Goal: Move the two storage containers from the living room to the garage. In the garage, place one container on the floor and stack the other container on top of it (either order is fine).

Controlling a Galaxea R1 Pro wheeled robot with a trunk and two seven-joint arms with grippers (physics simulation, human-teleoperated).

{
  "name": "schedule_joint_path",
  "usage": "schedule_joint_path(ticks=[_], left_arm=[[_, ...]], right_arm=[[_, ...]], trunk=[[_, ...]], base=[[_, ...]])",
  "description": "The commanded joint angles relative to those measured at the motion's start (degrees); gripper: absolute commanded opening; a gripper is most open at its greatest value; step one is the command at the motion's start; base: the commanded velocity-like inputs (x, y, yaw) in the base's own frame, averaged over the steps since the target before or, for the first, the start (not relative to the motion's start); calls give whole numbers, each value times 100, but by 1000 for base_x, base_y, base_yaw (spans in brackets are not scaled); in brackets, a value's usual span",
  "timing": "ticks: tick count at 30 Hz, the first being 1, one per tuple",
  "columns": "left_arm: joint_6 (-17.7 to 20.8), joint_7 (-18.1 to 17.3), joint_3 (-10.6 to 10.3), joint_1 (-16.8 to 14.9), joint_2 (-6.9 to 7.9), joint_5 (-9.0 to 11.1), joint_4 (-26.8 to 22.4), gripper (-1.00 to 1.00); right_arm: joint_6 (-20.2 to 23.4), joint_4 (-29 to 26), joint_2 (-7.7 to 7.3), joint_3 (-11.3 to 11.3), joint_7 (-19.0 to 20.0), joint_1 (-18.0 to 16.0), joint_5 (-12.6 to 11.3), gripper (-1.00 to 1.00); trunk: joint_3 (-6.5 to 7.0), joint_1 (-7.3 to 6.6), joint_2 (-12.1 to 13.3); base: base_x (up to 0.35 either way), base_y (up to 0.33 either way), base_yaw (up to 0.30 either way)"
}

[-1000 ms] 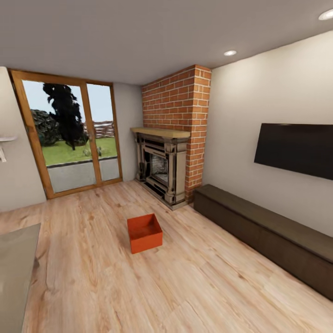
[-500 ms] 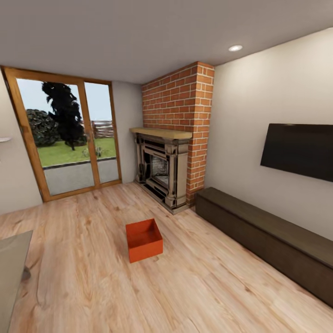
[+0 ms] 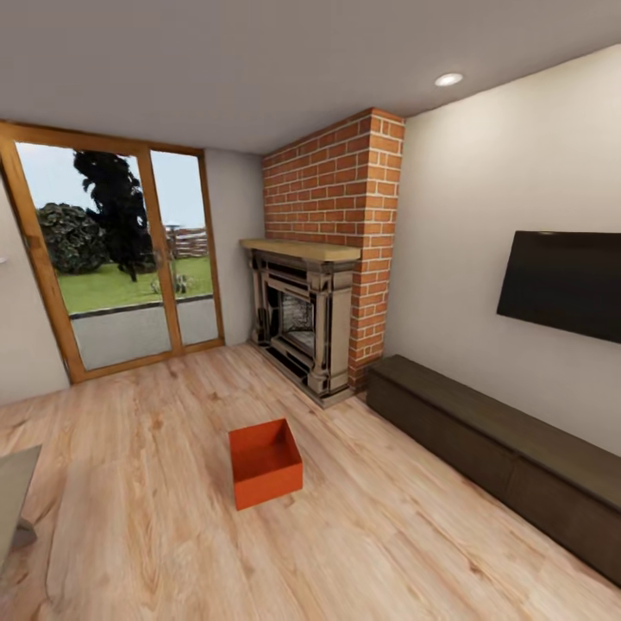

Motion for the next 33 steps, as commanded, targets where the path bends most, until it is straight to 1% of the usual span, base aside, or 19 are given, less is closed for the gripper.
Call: schedule_joint_path(ticks=[1, 9, 18, 23, 33], left_arm=[[21, 14, -49, -5, 0, 50, -2, 100], [21, 14, -49, -2, 0, 50, -2, 100], [21, 14, -49, -3, 0, 50, -2, 100], [21, 14, -49, -6, 0, 50, -2, 100], [21, 14, -49, -4, 0, 50, -2, 100]], right_arm=[[-21, 11, 0, 4, 11, -4, 17, 100], [-7, 11, 38, 10, 19, -4, 17, 100], [-32, 11, 21, 4, 14, -4, 26, 100], [-35, 11, 9, 4, 14, -4, 26, 100], [-35, 11, 7, 4, 14, -4, 26, 100]], trunk=[[-2, 5, -3], [-2, 5, -3], [-3, 5, -3], [-11, 5, -3], [-33, 5, -3]], base=[[324, -89, 0], [324, -99, 0], [324, -105, 9], [324, -107, 194], [324, -107, 254]])
